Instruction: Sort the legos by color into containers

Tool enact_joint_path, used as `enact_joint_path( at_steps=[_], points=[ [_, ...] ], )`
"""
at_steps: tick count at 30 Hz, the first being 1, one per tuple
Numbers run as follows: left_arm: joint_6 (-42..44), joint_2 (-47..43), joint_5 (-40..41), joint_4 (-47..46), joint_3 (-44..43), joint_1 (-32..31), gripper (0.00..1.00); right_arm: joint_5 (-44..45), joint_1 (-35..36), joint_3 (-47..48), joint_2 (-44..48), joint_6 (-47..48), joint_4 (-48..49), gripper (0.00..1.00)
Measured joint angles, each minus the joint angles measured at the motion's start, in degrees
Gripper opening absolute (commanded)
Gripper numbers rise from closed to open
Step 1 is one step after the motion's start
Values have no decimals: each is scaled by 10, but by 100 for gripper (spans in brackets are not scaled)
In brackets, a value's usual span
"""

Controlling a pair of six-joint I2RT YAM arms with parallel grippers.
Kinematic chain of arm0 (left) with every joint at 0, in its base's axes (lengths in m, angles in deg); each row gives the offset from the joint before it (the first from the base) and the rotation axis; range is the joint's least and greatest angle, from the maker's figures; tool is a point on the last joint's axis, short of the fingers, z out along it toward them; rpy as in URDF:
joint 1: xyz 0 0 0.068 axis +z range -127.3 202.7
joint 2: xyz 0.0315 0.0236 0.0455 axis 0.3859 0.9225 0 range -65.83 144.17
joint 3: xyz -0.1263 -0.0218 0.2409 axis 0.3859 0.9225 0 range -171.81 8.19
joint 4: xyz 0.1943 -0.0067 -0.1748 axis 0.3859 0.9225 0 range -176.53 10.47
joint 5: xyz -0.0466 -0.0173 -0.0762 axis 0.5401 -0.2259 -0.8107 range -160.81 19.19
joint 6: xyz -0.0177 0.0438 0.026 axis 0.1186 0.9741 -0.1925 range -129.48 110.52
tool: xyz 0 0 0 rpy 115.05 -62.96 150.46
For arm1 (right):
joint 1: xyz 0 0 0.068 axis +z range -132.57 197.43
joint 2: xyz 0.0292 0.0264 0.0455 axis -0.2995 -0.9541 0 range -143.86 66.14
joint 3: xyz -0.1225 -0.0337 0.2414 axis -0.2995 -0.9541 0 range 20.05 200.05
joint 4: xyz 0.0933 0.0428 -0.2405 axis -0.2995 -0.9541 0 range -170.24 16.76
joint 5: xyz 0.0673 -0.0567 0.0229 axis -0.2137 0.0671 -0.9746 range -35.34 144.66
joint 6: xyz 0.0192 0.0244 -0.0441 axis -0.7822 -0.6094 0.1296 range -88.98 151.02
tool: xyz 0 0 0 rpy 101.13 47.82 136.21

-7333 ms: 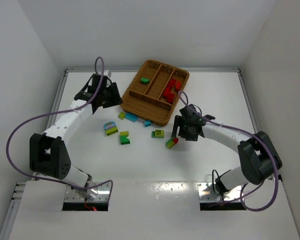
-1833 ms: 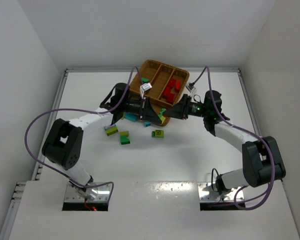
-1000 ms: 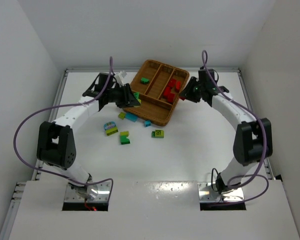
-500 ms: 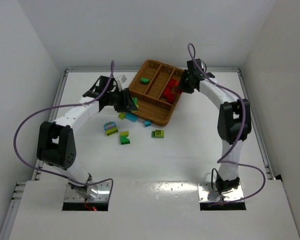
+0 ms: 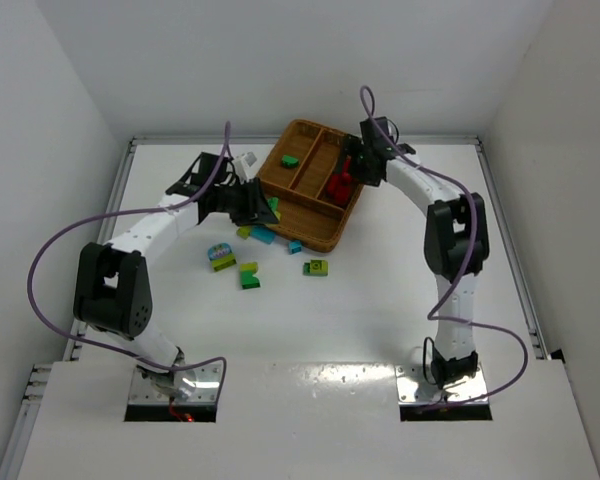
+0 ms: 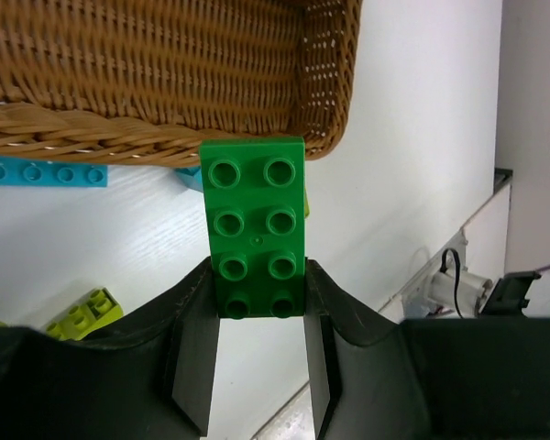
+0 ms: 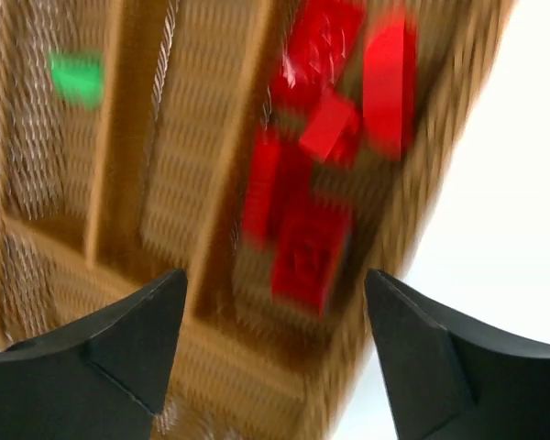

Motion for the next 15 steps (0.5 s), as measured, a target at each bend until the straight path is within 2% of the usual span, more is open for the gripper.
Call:
enact_joint_path(
  at_steps=[1,4,7,10,15],
  points=[
    [3,0,-7,0,2,0,0,-4,3,-40,25,0,18,70],
    [11,0,-40,-1,3,2,0,-30,12,-149,106,1,44,61],
    [17,2,-100,-15,5,3,0,-99,16,-259,197,3,97,61],
    [14,12,-179,-49,10,5,0,-196,21,-348,276,4,153,71],
    [2,44,-284,-87,16,4,0,-331,38,-416,316,-6,234,73]
  ],
)
